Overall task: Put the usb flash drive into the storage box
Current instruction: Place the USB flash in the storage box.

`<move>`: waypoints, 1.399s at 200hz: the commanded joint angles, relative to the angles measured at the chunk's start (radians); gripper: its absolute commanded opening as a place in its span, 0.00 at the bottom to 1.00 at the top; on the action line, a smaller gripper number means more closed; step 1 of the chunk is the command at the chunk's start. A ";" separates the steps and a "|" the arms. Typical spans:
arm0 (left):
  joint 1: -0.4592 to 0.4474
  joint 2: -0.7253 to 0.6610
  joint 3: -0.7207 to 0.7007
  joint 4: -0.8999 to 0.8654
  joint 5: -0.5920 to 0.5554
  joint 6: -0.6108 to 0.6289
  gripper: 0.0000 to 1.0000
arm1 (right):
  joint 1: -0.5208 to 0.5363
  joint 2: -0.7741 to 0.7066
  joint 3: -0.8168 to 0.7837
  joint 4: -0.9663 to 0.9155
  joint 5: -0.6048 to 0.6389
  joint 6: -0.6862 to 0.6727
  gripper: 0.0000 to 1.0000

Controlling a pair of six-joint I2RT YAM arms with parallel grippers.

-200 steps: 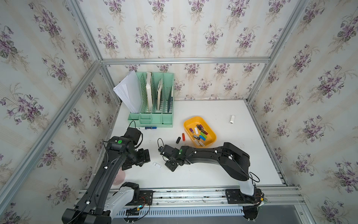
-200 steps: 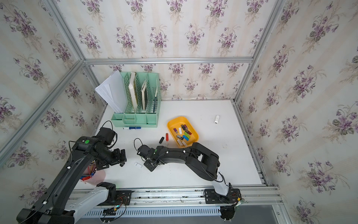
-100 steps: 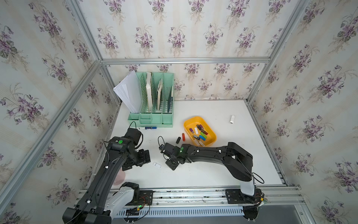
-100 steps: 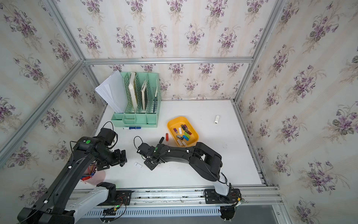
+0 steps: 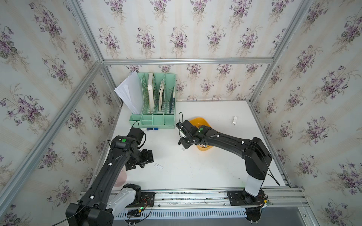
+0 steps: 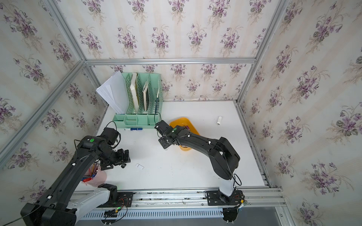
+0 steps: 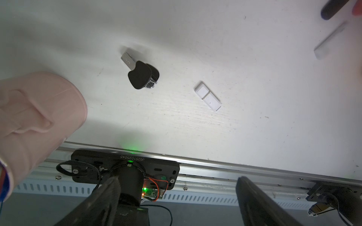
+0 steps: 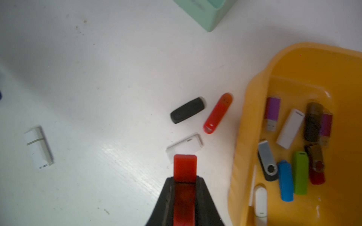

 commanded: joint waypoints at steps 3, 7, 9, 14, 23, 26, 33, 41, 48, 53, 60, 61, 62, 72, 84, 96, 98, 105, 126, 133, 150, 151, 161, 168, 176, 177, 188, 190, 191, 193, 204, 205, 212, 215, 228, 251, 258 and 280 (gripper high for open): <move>0.002 0.025 0.028 0.012 0.006 0.017 0.97 | -0.074 -0.003 0.019 -0.009 0.015 -0.059 0.12; 0.001 0.029 0.032 0.013 0.006 0.018 0.97 | -0.088 0.002 0.024 -0.009 0.014 -0.064 0.12; 0.002 0.032 0.034 0.013 0.006 0.018 0.97 | -0.095 0.004 0.026 -0.009 0.012 -0.066 0.12; 0.001 0.039 0.039 0.014 0.009 0.018 0.97 | -0.109 0.008 0.029 -0.009 0.010 -0.071 0.12; 0.002 0.049 0.044 0.018 0.012 0.018 0.97 | -0.138 0.018 0.035 -0.002 0.008 -0.078 0.12; 0.001 0.052 0.046 0.019 0.013 0.017 0.97 | -0.146 0.022 0.037 0.003 0.003 -0.081 0.12; 0.001 0.060 0.049 0.022 0.014 0.017 0.97 | -0.167 0.033 0.042 0.007 -0.007 -0.085 0.12; 0.001 0.068 0.051 0.026 0.014 0.018 0.97 | -0.189 0.048 0.050 0.012 -0.019 -0.089 0.11; 0.001 0.076 0.055 0.028 0.013 0.019 0.97 | -0.204 0.062 0.054 0.023 -0.029 -0.093 0.11; 0.001 0.083 0.056 0.031 0.012 0.018 0.97 | -0.214 0.072 0.057 0.028 -0.035 -0.096 0.11; 0.001 0.091 0.059 0.034 0.013 0.019 0.97 | -0.228 0.089 0.065 0.036 -0.042 -0.098 0.11; 0.001 0.091 0.059 0.034 0.013 0.018 0.97 | -0.229 0.090 0.066 0.036 -0.044 -0.099 0.11; 0.001 0.093 0.060 0.034 0.013 0.019 0.97 | -0.230 0.093 0.068 0.037 -0.045 -0.100 0.11; 0.001 0.105 0.064 0.037 0.013 0.019 0.97 | -0.247 0.118 0.084 0.045 -0.062 -0.100 0.11; 0.002 0.116 0.069 0.041 0.011 0.021 0.97 | -0.262 0.146 0.099 0.056 -0.081 -0.103 0.10; 0.002 0.125 0.070 0.046 0.010 0.021 0.97 | -0.275 0.174 0.116 0.066 -0.093 -0.103 0.10; 0.002 0.127 0.070 0.047 0.008 0.021 0.97 | -0.277 0.178 0.117 0.068 -0.096 -0.102 0.10; 0.001 0.132 0.071 0.049 0.008 0.020 0.97 | -0.283 0.192 0.127 0.072 -0.108 -0.102 0.10; 0.001 0.147 0.070 0.055 0.005 0.025 0.97 | -0.297 0.231 0.160 0.078 -0.130 -0.099 0.10; 0.001 0.152 0.070 0.056 0.005 0.027 0.97 | -0.302 0.243 0.169 0.082 -0.136 -0.099 0.10; 0.001 0.163 0.067 0.062 0.003 0.030 0.97 | -0.308 0.275 0.201 0.075 -0.140 -0.101 0.10; 0.001 0.165 0.067 0.062 0.003 0.030 0.97 | -0.308 0.277 0.203 0.075 -0.140 -0.102 0.10; 0.001 0.168 0.067 0.063 0.002 0.031 0.97 | -0.313 0.294 0.219 0.066 -0.145 -0.103 0.10; 0.001 0.171 0.066 0.065 0.001 0.030 0.97 | -0.314 0.304 0.227 0.066 -0.148 -0.103 0.10; 0.001 0.175 0.066 0.066 -0.001 0.033 0.97 | -0.317 0.313 0.232 0.067 -0.152 -0.104 0.10; 0.002 0.175 0.066 0.066 -0.001 0.033 0.97 | -0.318 0.314 0.233 0.067 -0.153 -0.105 0.10; 0.001 0.178 0.066 0.068 -0.003 0.033 0.97 | -0.319 0.325 0.240 0.067 -0.156 -0.108 0.10; 0.002 0.178 0.066 0.068 -0.004 0.033 0.97 | -0.319 0.327 0.241 0.067 -0.155 -0.108 0.10; 0.002 0.177 0.065 0.068 -0.003 0.032 0.97 | -0.319 0.328 0.242 0.067 -0.155 -0.108 0.10; 0.001 0.179 0.065 0.068 -0.003 0.032 0.97 | -0.318 0.330 0.242 0.067 -0.154 -0.108 0.10; 0.002 0.180 0.061 0.071 -0.003 0.033 0.97 | -0.318 0.338 0.246 0.066 -0.156 -0.109 0.10; 0.002 0.181 0.061 0.070 -0.003 0.032 0.97 | -0.318 0.338 0.246 0.066 -0.157 -0.109 0.10; 0.001 0.182 0.060 0.071 -0.002 0.031 0.97 | -0.318 0.344 0.246 0.066 -0.160 -0.109 0.10; 0.001 0.182 0.059 0.072 -0.003 0.031 0.97 | -0.318 0.345 0.246 0.066 -0.161 -0.111 0.10; 0.002 0.181 0.056 0.074 -0.004 0.030 0.97 | -0.318 0.351 0.240 0.069 -0.162 -0.112 0.10; 0.001 0.180 0.053 0.073 -0.004 0.030 0.97 | -0.318 0.366 0.238 0.068 -0.166 -0.114 0.10; 0.001 0.179 0.053 0.073 -0.004 0.030 0.97 | -0.319 0.369 0.235 0.070 -0.169 -0.114 0.10; 0.002 0.175 0.047 0.073 -0.008 0.030 0.97 | -0.318 0.378 0.232 0.073 -0.168 -0.114 0.10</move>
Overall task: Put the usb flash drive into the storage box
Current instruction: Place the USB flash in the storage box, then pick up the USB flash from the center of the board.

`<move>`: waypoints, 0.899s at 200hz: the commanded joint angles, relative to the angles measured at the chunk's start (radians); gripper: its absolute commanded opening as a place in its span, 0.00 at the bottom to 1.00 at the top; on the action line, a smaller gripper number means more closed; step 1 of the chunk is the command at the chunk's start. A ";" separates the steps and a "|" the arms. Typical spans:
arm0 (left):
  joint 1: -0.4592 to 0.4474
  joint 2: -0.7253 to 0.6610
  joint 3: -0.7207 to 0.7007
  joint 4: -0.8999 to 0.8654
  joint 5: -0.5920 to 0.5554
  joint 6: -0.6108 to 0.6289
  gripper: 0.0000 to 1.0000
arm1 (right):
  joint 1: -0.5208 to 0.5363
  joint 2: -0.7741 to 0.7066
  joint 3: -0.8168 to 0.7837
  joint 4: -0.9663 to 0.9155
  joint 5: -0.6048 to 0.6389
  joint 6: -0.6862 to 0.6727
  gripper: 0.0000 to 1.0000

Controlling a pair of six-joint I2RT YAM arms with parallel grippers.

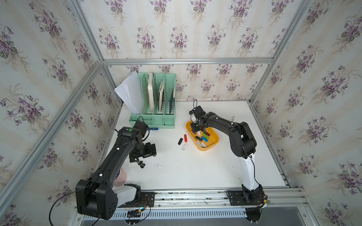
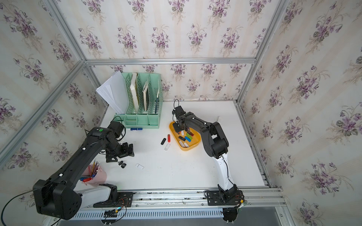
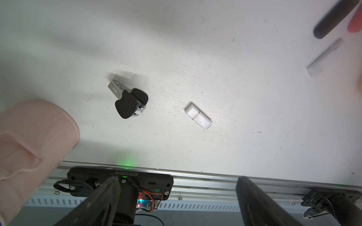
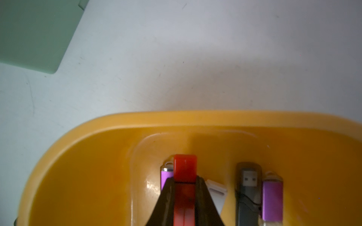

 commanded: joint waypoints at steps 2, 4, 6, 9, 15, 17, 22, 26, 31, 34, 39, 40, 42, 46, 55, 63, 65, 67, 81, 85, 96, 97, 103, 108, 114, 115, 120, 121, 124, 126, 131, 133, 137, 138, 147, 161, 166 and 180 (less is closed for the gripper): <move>0.001 -0.003 -0.007 -0.003 -0.016 0.006 0.97 | -0.001 0.008 -0.001 0.006 0.000 -0.006 0.10; 0.001 -0.004 -0.006 -0.004 -0.015 0.006 0.97 | -0.001 0.009 -0.001 0.006 0.000 -0.006 0.10; 0.001 -0.004 -0.008 -0.003 -0.014 0.006 0.97 | -0.001 0.010 -0.001 0.006 0.000 -0.006 0.10; 0.001 -0.004 -0.010 -0.003 -0.014 0.006 0.97 | -0.001 0.012 0.000 0.006 0.002 -0.007 0.10; 0.000 -0.005 -0.012 -0.003 -0.014 0.006 0.97 | -0.001 0.014 0.000 0.005 0.005 -0.007 0.10; 0.000 -0.007 -0.011 -0.003 -0.014 0.006 0.97 | -0.001 0.014 0.001 0.005 0.006 -0.007 0.10; 0.001 -0.006 -0.013 -0.003 -0.014 0.006 0.97 | -0.001 0.016 0.003 0.002 0.009 -0.007 0.10; 0.001 -0.007 -0.013 -0.003 -0.014 0.005 0.97 | -0.001 0.018 0.004 0.000 0.011 -0.007 0.10; 0.001 -0.007 -0.013 -0.003 -0.014 0.006 0.97 | -0.001 0.021 0.007 -0.002 0.012 -0.007 0.10; 0.001 -0.009 -0.013 -0.003 -0.014 0.006 0.97 | -0.001 0.021 0.008 -0.004 0.015 -0.007 0.10; 0.001 -0.009 -0.014 -0.003 -0.015 0.006 0.97 | -0.001 0.022 0.008 -0.004 0.019 -0.006 0.10; 0.001 -0.009 -0.013 -0.003 -0.015 0.006 0.97 | -0.001 0.022 0.008 -0.004 0.020 -0.006 0.10; 0.002 -0.009 -0.013 -0.003 -0.016 0.006 0.97 | -0.001 0.021 0.008 -0.004 0.020 -0.007 0.10; 0.001 -0.009 -0.014 -0.003 -0.016 0.006 0.97 | -0.001 0.021 0.007 -0.004 0.022 -0.007 0.10; 0.001 -0.008 -0.013 -0.003 -0.017 0.006 0.97 | -0.001 0.023 0.008 -0.005 0.023 -0.007 0.10; 0.001 -0.007 -0.014 -0.003 -0.016 0.006 0.97 | -0.001 0.024 0.008 -0.006 0.023 -0.005 0.10; 0.001 -0.008 -0.014 -0.002 -0.016 0.007 0.97 | 0.000 0.025 0.008 -0.007 0.024 -0.006 0.10; 0.001 -0.008 -0.014 -0.002 -0.016 0.007 0.97 | -0.001 0.026 0.008 -0.008 0.026 -0.004 0.10; 0.001 -0.007 -0.017 -0.002 -0.016 0.007 0.97 | -0.001 0.029 0.006 -0.009 0.025 -0.005 0.12; 0.001 -0.007 -0.017 -0.002 -0.015 0.009 0.97 | -0.001 0.030 0.006 -0.012 0.025 -0.005 0.13; 0.002 -0.009 -0.017 -0.001 -0.014 0.009 0.97 | -0.001 0.030 0.005 -0.012 0.025 -0.006 0.23; 0.001 -0.008 -0.017 0.000 -0.014 0.009 0.97 | -0.001 0.030 0.004 -0.012 0.025 -0.006 0.25; 0.001 -0.008 -0.018 -0.002 -0.016 0.010 0.97 | -0.001 0.028 0.005 -0.013 0.027 -0.006 0.31; 0.001 -0.010 -0.018 -0.002 -0.016 0.010 0.97 | -0.001 0.025 0.004 -0.012 0.029 -0.006 0.33; 0.000 -0.009 -0.017 -0.002 -0.016 0.011 0.97 | -0.001 0.021 0.002 -0.009 0.031 -0.006 0.38; 0.001 -0.010 -0.017 -0.002 -0.017 0.011 0.97 | -0.001 0.020 0.002 -0.009 0.032 -0.006 0.39; 0.001 -0.009 -0.017 -0.002 -0.016 0.011 0.97 | -0.001 0.017 0.003 -0.010 0.035 -0.006 0.44; 0.001 -0.009 -0.017 -0.002 -0.016 0.010 0.97 | -0.001 0.016 0.003 -0.010 0.035 -0.006 0.45; 0.001 -0.010 -0.018 -0.002 -0.016 0.010 0.97 | -0.001 0.016 0.005 -0.012 0.037 -0.006 0.48; 0.001 -0.010 -0.017 -0.003 -0.016 0.011 0.97 | -0.001 0.014 0.005 -0.012 0.039 -0.005 0.49; 0.001 -0.011 -0.017 -0.003 -0.016 0.011 0.97 | -0.001 0.010 0.005 -0.012 0.040 -0.004 0.50; 0.001 -0.011 -0.017 -0.003 -0.016 0.011 0.97 | 0.000 0.009 0.005 -0.012 0.040 -0.005 0.50; 0.001 -0.011 -0.016 -0.003 -0.014 0.011 0.97 | -0.001 0.005 0.005 -0.013 0.040 -0.006 0.50; 0.001 -0.011 -0.016 -0.003 -0.014 0.011 0.97 | -0.001 0.005 0.006 -0.013 0.040 -0.006 0.50; 0.001 -0.013 -0.016 -0.004 -0.014 0.011 0.97 | -0.001 -0.002 0.008 -0.014 0.042 -0.006 0.50; 0.001 -0.015 -0.014 -0.005 -0.014 0.010 0.97 | -0.001 -0.019 0.004 -0.014 0.044 -0.004 0.49; 0.001 -0.017 -0.014 -0.006 -0.013 0.010 0.97 | -0.002 -0.030 0.000 -0.012 0.045 -0.003 0.48; 0.001 -0.022 -0.013 -0.009 -0.013 0.011 0.97 | -0.001 -0.071 -0.022 -0.006 0.043 -0.001 0.47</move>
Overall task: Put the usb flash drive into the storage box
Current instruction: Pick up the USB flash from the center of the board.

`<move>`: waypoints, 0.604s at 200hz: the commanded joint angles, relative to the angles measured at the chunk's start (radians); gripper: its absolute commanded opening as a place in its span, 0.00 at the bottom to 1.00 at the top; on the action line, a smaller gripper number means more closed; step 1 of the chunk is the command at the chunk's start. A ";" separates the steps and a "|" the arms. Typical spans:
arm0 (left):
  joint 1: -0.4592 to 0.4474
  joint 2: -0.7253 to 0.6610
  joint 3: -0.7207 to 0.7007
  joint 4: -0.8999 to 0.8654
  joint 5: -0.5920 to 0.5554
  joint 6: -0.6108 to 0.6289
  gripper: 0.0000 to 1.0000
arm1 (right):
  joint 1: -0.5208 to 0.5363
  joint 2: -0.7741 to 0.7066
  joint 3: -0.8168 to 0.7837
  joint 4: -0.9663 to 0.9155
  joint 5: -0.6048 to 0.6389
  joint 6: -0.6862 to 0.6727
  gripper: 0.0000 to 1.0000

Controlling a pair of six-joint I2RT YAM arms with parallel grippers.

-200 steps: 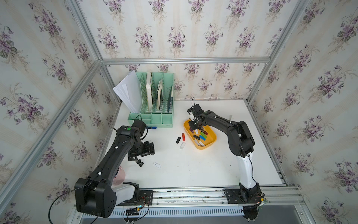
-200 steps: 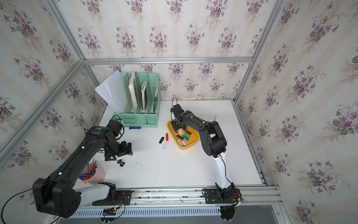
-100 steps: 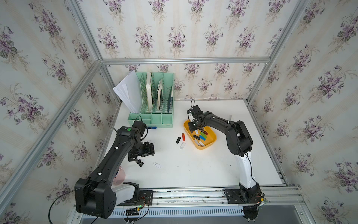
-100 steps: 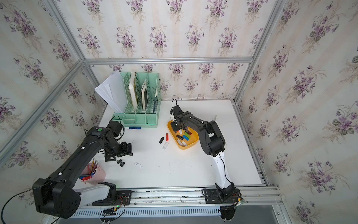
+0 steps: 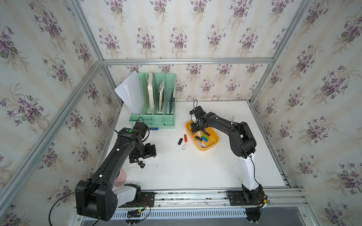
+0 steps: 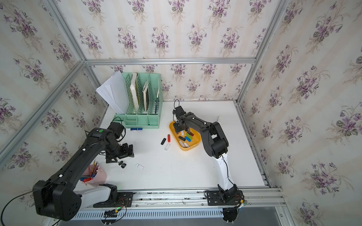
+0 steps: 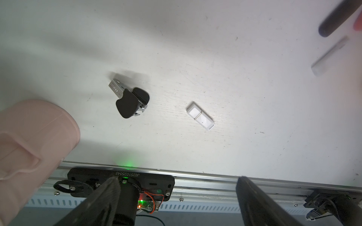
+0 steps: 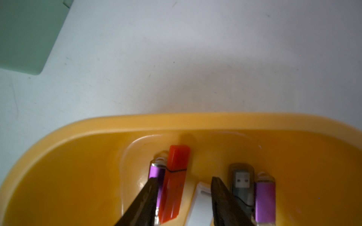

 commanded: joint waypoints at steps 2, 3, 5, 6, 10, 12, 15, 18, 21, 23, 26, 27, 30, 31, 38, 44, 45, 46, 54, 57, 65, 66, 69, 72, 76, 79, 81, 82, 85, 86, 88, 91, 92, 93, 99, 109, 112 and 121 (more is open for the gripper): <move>0.002 -0.009 0.003 -0.015 -0.008 0.010 0.97 | -0.002 -0.060 -0.024 -0.004 0.015 -0.001 0.47; 0.001 -0.010 0.003 -0.016 -0.008 0.010 0.97 | -0.001 -0.064 -0.026 -0.004 0.016 -0.001 0.47; 0.002 -0.011 0.003 -0.015 -0.008 0.010 0.97 | -0.001 -0.071 -0.029 -0.003 0.018 0.000 0.47; 0.001 -0.012 0.003 -0.016 -0.008 0.010 0.97 | -0.001 -0.076 -0.031 -0.002 0.018 0.001 0.47; 0.002 -0.014 0.003 -0.016 -0.008 0.010 0.97 | 0.000 -0.092 -0.041 -0.002 0.020 0.003 0.47; 0.001 -0.015 0.003 -0.016 -0.008 0.011 0.97 | -0.001 -0.100 -0.044 -0.002 0.021 0.003 0.47; 0.002 -0.016 0.003 -0.018 -0.008 0.009 0.97 | -0.001 -0.111 -0.050 -0.005 0.020 0.003 0.47; 0.001 -0.017 0.003 -0.018 -0.008 0.010 0.97 | -0.002 -0.123 -0.055 -0.007 0.021 0.005 0.47; 0.002 -0.020 0.003 -0.019 -0.008 0.010 0.97 | -0.001 -0.135 -0.062 -0.011 0.019 0.007 0.47; 0.002 -0.021 0.002 -0.020 -0.008 0.010 0.97 | -0.001 -0.145 -0.066 -0.012 0.018 0.008 0.47; 0.001 -0.021 0.003 -0.020 -0.009 0.011 0.97 | -0.001 -0.157 -0.074 -0.014 0.017 0.009 0.47; 0.002 -0.021 0.004 -0.021 -0.008 0.011 0.97 | -0.001 -0.162 -0.076 -0.015 0.017 0.010 0.47; 0.001 -0.024 0.003 -0.021 -0.007 0.010 0.97 | -0.002 -0.178 -0.084 -0.017 0.015 0.011 0.47; 0.002 -0.024 0.003 -0.022 -0.007 0.010 0.97 | -0.001 -0.183 -0.087 -0.017 0.013 0.012 0.47; 0.002 -0.029 0.002 -0.024 -0.007 0.010 0.97 | -0.001 -0.215 -0.108 -0.026 0.008 0.016 0.46; 0.002 -0.033 0.002 -0.026 -0.008 0.010 0.97 | 0.008 -0.243 -0.130 -0.030 0.007 0.018 0.46; 0.001 -0.034 0.003 -0.027 -0.009 0.010 0.97 | 0.009 -0.250 -0.135 -0.031 0.007 0.019 0.46; 0.001 -0.035 0.003 -0.027 -0.009 0.010 0.97 | 0.012 -0.256 -0.139 -0.031 0.007 0.019 0.46; 0.002 -0.042 0.002 -0.030 -0.009 0.010 0.97 | 0.029 -0.295 -0.172 -0.036 0.003 0.024 0.46; 0.002 -0.044 0.000 -0.030 -0.010 0.009 0.97 | 0.037 -0.307 -0.181 -0.039 0.001 0.027 0.45; 0.002 -0.051 0.001 -0.033 -0.008 0.009 0.98 | 0.063 -0.349 -0.213 -0.045 -0.018 0.030 0.45; 0.002 -0.053 0.001 -0.033 -0.008 0.009 0.98 | 0.067 -0.353 -0.216 -0.045 -0.021 0.030 0.46; 0.002 -0.054 0.001 -0.033 -0.008 0.010 0.98 | 0.078 -0.368 -0.229 -0.046 -0.028 0.031 0.46; 0.002 -0.057 0.000 -0.035 -0.006 0.010 0.98 | 0.090 -0.379 -0.240 -0.046 -0.032 0.032 0.46; 0.003 -0.059 0.001 -0.036 -0.005 0.010 0.98 | 0.107 -0.394 -0.250 -0.050 -0.037 0.038 0.46; 0.004 -0.061 0.000 -0.038 -0.004 0.009 0.98 | 0.122 -0.405 -0.258 -0.052 -0.042 0.042 0.47; 0.004 -0.062 0.002 -0.039 -0.004 0.008 0.98 | 0.130 -0.412 -0.262 -0.055 -0.046 0.045 0.47; 0.003 -0.063 0.002 -0.039 -0.004 0.007 0.98 | 0.136 -0.415 -0.264 -0.055 -0.049 0.046 0.47; 0.003 -0.065 0.003 -0.041 -0.004 0.008 0.98 | 0.148 -0.423 -0.271 -0.057 -0.056 0.050 0.47; 0.003 -0.066 0.002 -0.041 -0.003 0.008 0.98 | 0.155 -0.426 -0.273 -0.058 -0.058 0.052 0.48; 0.003 -0.067 0.003 -0.042 -0.003 0.007 0.98 | 0.165 -0.430 -0.276 -0.061 -0.061 0.056 0.48; 0.003 -0.070 0.003 -0.045 -0.003 0.008 0.98 | 0.182 -0.437 -0.282 -0.062 -0.064 0.063 0.48; 0.003 -0.071 0.003 -0.045 -0.003 0.008 0.98 | 0.187 -0.439 -0.283 -0.062 -0.065 0.066 0.48; 0.003 -0.071 0.004 -0.046 -0.004 0.008 0.98 | 0.191 -0.441 -0.284 -0.062 -0.066 0.069 0.48; 0.003 -0.077 0.005 -0.051 -0.005 0.008 0.98 | 0.228 -0.452 -0.295 -0.061 -0.068 0.083 0.49; 0.004 -0.088 0.007 -0.060 -0.005 0.006 0.98 | 0.285 -0.456 -0.302 -0.062 -0.066 0.109 0.49; 0.003 -0.093 0.007 -0.063 -0.005 0.004 0.98 | 0.302 -0.455 -0.302 -0.064 -0.064 0.117 0.49; 0.005 -0.106 0.007 -0.072 -0.007 0.003 0.98 | 0.338 -0.445 -0.300 -0.069 -0.062 0.144 0.49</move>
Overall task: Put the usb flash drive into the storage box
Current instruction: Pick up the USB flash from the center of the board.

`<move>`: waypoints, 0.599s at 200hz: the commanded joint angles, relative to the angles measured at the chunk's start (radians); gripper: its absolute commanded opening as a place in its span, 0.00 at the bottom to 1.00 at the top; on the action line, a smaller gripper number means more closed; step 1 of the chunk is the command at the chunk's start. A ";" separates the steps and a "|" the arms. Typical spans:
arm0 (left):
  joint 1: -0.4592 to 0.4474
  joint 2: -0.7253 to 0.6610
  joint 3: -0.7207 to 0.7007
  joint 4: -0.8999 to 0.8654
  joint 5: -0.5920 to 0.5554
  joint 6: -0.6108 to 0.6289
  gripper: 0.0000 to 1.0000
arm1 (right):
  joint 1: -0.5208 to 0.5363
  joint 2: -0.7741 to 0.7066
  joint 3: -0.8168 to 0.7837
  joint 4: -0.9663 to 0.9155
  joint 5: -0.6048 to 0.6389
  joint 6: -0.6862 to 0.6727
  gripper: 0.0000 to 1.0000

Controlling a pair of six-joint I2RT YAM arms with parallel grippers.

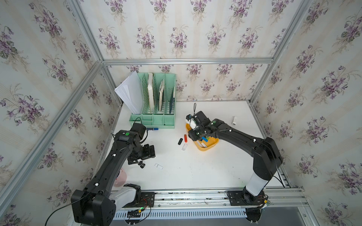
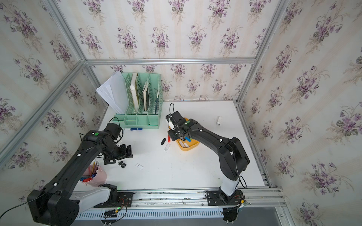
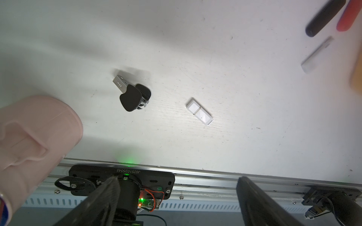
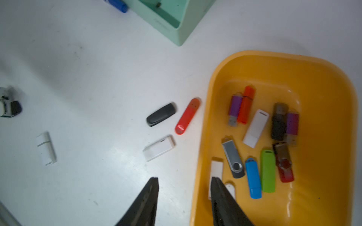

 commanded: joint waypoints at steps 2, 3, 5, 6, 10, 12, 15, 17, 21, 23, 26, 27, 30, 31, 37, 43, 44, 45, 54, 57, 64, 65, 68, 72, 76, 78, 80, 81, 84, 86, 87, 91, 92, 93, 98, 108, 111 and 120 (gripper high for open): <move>0.002 -0.027 0.007 -0.043 -0.007 0.004 0.98 | 0.089 0.005 -0.005 -0.025 -0.025 0.086 0.49; 0.002 -0.029 0.007 -0.044 -0.007 0.004 0.98 | 0.093 0.007 -0.005 -0.026 -0.025 0.089 0.49; 0.002 -0.032 0.007 -0.046 -0.008 0.003 0.98 | 0.099 0.010 -0.006 -0.026 -0.027 0.096 0.49; 0.003 -0.033 0.007 -0.048 -0.008 0.002 0.98 | 0.102 0.011 -0.006 -0.026 -0.028 0.099 0.49; 0.005 -0.039 0.007 -0.054 -0.010 0.002 0.98 | 0.112 0.017 -0.009 -0.023 -0.037 0.108 0.50; 0.005 -0.043 0.007 -0.056 -0.010 0.001 0.99 | 0.117 0.020 -0.010 -0.019 -0.045 0.111 0.50; 0.006 -0.046 0.007 -0.060 -0.012 -0.001 0.99 | 0.126 0.024 -0.013 -0.016 -0.054 0.114 0.51; 0.007 -0.050 0.007 -0.063 -0.013 0.000 0.99 | 0.131 0.028 -0.015 -0.012 -0.060 0.117 0.52; 0.009 -0.056 0.007 -0.069 -0.016 -0.001 0.99 | 0.145 0.034 -0.018 -0.005 -0.067 0.122 0.52; 0.009 -0.058 0.006 -0.073 -0.018 -0.001 0.99 | 0.151 0.037 -0.020 -0.001 -0.069 0.125 0.53; 0.009 -0.062 0.005 -0.075 -0.019 -0.001 0.99 | 0.162 0.042 -0.024 0.006 -0.072 0.127 0.53; 0.011 -0.064 0.005 -0.077 -0.020 -0.001 0.99 | 0.166 0.044 -0.024 0.007 -0.074 0.128 0.54; 0.012 -0.069 0.005 -0.081 -0.021 -0.001 0.99 | 0.178 0.048 -0.028 0.017 -0.078 0.129 0.55; 0.012 -0.070 0.005 -0.082 -0.021 -0.001 0.99 | 0.182 0.050 -0.028 0.021 -0.079 0.129 0.56; 0.015 -0.077 0.004 -0.088 -0.023 -0.002 0.99 | 0.206 0.063 -0.031 0.036 -0.083 0.132 0.59; 0.019 -0.084 0.003 -0.094 -0.023 -0.002 0.99 | 0.228 0.077 -0.032 0.047 -0.079 0.135 0.61; 0.021 -0.084 0.004 -0.096 -0.023 -0.001 0.99 | 0.230 0.080 -0.033 0.049 -0.078 0.136 0.61; 0.021 -0.086 0.004 -0.097 -0.023 -0.001 0.99 | 0.233 0.083 -0.031 0.050 -0.077 0.136 0.62; 0.031 -0.091 0.004 -0.105 -0.021 0.004 1.00 | 0.262 0.112 -0.019 0.056 -0.077 0.139 0.62; 0.036 -0.093 0.005 -0.107 -0.018 0.005 1.00 | 0.270 0.121 -0.014 0.056 -0.077 0.142 0.62; 0.049 -0.096 0.006 -0.109 -0.009 0.012 1.00 | 0.284 0.143 -0.004 0.062 -0.077 0.147 0.63; 0.050 -0.096 0.006 -0.110 -0.007 0.013 1.00 | 0.286 0.147 -0.002 0.062 -0.079 0.147 0.63; 0.055 -0.096 0.008 -0.110 -0.003 0.015 1.00 | 0.293 0.156 0.003 0.065 -0.080 0.149 0.63; 0.062 -0.098 0.010 -0.110 0.002 0.020 1.00 | 0.300 0.167 0.011 0.067 -0.081 0.151 0.64; 0.070 -0.099 0.011 -0.112 0.008 0.022 1.00 | 0.308 0.179 0.019 0.067 -0.080 0.154 0.65; 0.074 -0.099 0.013 -0.112 0.012 0.023 1.00 | 0.312 0.185 0.024 0.068 -0.080 0.155 0.65; 0.078 -0.100 0.015 -0.113 0.014 0.026 0.99 | 0.316 0.189 0.028 0.068 -0.080 0.156 0.65; 0.080 -0.100 0.016 -0.113 0.016 0.027 1.00 | 0.317 0.194 0.031 0.069 -0.080 0.157 0.65; 0.087 -0.100 0.020 -0.114 0.019 0.032 1.00 | 0.322 0.202 0.039 0.070 -0.080 0.159 0.66; 0.091 -0.098 0.021 -0.116 0.021 0.033 0.99 | 0.325 0.208 0.044 0.070 -0.082 0.159 0.66; 0.093 -0.098 0.022 -0.116 0.021 0.035 0.99 | 0.327 0.211 0.046 0.068 -0.082 0.160 0.66; 0.100 -0.098 0.026 -0.118 0.023 0.038 0.99 | 0.332 0.224 0.059 0.066 -0.083 0.160 0.66; 0.101 -0.098 0.028 -0.118 0.024 0.040 0.99 | 0.333 0.226 0.062 0.066 -0.082 0.160 0.66; 0.104 -0.098 0.029 -0.118 0.024 0.041 0.99 | 0.335 0.229 0.064 0.066 -0.082 0.160 0.66; 0.114 -0.097 0.035 -0.119 0.029 0.047 0.99 | 0.342 0.243 0.079 0.064 -0.078 0.162 0.67; 0.133 -0.093 0.047 -0.118 0.050 0.058 0.99 | 0.349 0.271 0.106 0.063 -0.081 0.167 0.67; 0.138 -0.092 0.050 -0.118 0.057 0.062 0.99 | 0.351 0.279 0.114 0.061 -0.085 0.167 0.67; 0.152 -0.090 0.061 -0.118 0.069 0.069 0.99 | 0.357 0.304 0.142 0.057 -0.085 0.167 0.67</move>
